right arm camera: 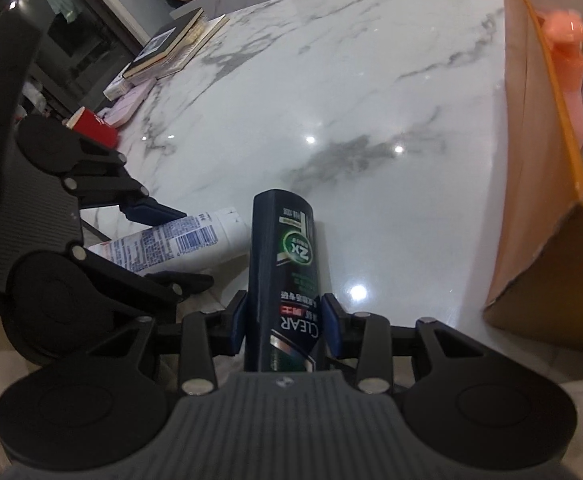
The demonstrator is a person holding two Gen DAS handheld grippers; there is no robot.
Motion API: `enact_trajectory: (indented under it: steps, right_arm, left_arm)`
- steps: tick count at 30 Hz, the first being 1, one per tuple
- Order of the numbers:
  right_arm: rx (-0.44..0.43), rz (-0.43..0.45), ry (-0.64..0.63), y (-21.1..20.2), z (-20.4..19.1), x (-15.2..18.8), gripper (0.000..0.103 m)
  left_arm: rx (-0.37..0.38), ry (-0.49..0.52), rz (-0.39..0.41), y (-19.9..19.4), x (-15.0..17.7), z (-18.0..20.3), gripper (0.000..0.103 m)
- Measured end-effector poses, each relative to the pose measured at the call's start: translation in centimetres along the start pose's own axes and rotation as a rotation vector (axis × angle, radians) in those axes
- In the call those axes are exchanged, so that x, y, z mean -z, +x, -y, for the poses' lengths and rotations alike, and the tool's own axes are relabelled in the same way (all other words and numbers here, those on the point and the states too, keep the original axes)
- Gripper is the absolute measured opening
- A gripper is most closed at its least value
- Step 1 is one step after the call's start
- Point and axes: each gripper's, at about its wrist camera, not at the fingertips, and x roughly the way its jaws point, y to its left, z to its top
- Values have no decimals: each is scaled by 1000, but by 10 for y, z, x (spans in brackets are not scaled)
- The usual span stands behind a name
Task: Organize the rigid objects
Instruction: 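Lift the Vaseline tube with the left tool while the right tool lifts the CLEAR bottle, then carry the Vaseline tube and CLEAR bottle over the orange box with both tools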
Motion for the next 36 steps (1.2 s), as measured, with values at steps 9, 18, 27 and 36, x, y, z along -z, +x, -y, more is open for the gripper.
enact_trajectory:
  steps: [9, 18, 27, 36]
  right_arm:
    - [-36, 19, 43, -12, 10, 0, 38]
    - [-25, 48, 16, -27, 3, 4, 38]
    - [-12, 138, -9, -68, -1, 6, 38]
    - [51, 326, 26, -149, 13, -7, 38]
  left_arm:
    - [161, -283, 27, -12, 5, -33, 27]
    - [118, -300, 144, -36, 8, -23, 26]
    - [147, -291, 297, -81, 16, -7, 26]
    - [186, -259, 507, -161, -17, 6, 26]
